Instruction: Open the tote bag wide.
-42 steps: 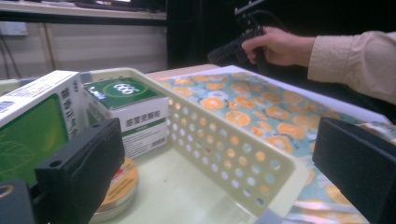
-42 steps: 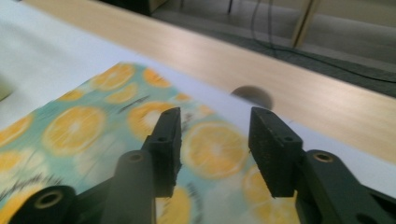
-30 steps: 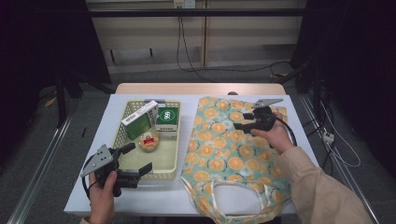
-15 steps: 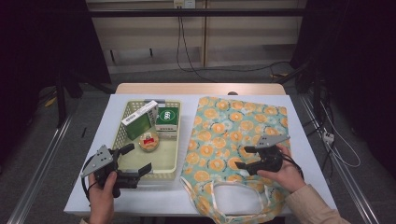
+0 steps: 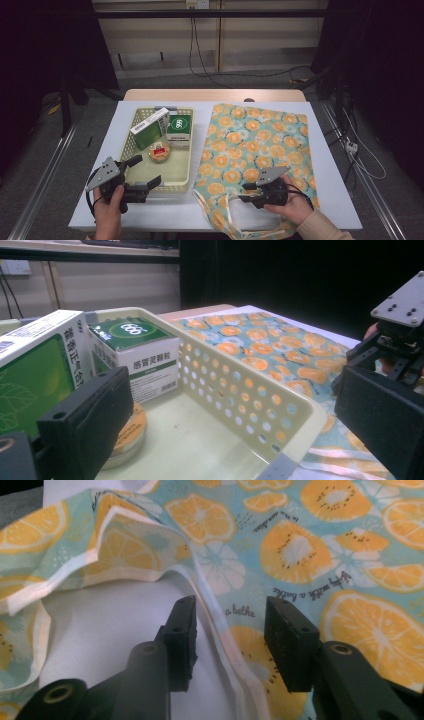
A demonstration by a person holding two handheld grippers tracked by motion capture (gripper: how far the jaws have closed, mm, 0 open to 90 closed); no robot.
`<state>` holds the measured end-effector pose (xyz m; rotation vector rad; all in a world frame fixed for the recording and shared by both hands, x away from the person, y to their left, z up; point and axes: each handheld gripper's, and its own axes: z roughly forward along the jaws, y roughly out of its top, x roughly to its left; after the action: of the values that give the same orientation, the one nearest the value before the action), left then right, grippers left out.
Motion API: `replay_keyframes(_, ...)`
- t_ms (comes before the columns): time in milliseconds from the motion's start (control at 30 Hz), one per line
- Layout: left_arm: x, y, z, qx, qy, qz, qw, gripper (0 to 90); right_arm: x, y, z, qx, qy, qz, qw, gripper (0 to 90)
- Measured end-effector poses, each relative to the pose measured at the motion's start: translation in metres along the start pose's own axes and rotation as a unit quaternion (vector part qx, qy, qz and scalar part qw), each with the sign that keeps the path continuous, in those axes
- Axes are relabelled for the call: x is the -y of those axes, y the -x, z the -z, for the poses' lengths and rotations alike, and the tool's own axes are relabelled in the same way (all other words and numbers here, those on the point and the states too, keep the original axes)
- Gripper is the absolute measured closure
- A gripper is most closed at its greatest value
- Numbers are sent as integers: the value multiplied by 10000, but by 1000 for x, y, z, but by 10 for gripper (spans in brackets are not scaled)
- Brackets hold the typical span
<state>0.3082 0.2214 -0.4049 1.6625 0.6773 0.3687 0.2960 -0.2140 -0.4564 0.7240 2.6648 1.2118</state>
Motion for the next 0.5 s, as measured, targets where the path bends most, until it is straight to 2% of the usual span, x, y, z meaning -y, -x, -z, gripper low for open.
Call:
replay_keyframes(33, 0, 0, -1, 14, -17, -14, 10000, 19, 0, 1, 0, 48, 22, 14, 10000, 637)
replay_keyframes(67, 0, 1, -1, 9, -26, 1, 10000, 20, 1, 3, 0, 174, 48, -23, 9998, 746)
replay_keyframes(100, 0, 1, -1, 18, -32, -2, 10000, 20, 1, 3, 0, 174, 48, -23, 9998, 746)
replay_keyframes(133, 0, 1, -2, 29, -34, -18, 10000, 20, 2, 5, 0, 178, 57, 22, 9998, 818)
replay_keyframes(167, 0, 2, -2, 24, -39, -21, 10000, 20, 1, 6, 0, 144, 57, 0, 9999, 852)
replay_keyframes(267, 0, 2, -3, 19, -66, -19, 10000, 20, 1, 10, -1, 113, 57, -133, 9998, 880)
replay_keyframes(300, 0, 2, -3, 11, -70, -20, 10000, 20, -1, 15, -2, 180, 73, -231, 9995, 893)
replay_keyframes(500, -1, 4, -4, 21, -60, -13, 10000, 20, -8, 28, -5, 401, 56, -264, 9988, 899)
